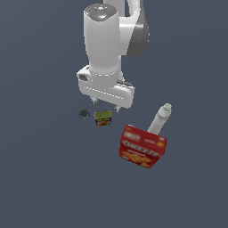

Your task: Pick up a designated object from a clutter of objects.

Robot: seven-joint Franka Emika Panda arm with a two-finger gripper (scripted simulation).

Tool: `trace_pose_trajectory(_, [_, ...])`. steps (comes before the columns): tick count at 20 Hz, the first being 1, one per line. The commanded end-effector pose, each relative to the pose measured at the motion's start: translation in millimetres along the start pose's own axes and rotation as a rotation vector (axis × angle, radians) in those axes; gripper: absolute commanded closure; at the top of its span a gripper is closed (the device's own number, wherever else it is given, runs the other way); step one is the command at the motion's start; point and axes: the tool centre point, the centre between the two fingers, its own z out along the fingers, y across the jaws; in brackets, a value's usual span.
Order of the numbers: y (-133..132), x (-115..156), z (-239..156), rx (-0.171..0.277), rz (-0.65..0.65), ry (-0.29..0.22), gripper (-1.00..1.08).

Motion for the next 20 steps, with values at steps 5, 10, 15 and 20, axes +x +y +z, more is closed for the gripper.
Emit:
trace_pose_trajectory(5, [12.0,-9.7,34.1,0.002,0.188,-0.007,-0.92])
trace_pose_trajectory(10, [21.9,-19.1,59.1,0.002,0.331,-0.012,-0.92])
trace_pose_trajectory(15, [32.3,-30.1,82.9,0.001,0.475,-0.017,-0.92])
trace_pose_trajectory(20, [43.1,-42.6,105.5,-0.002,0.620,-0.021,-0.92])
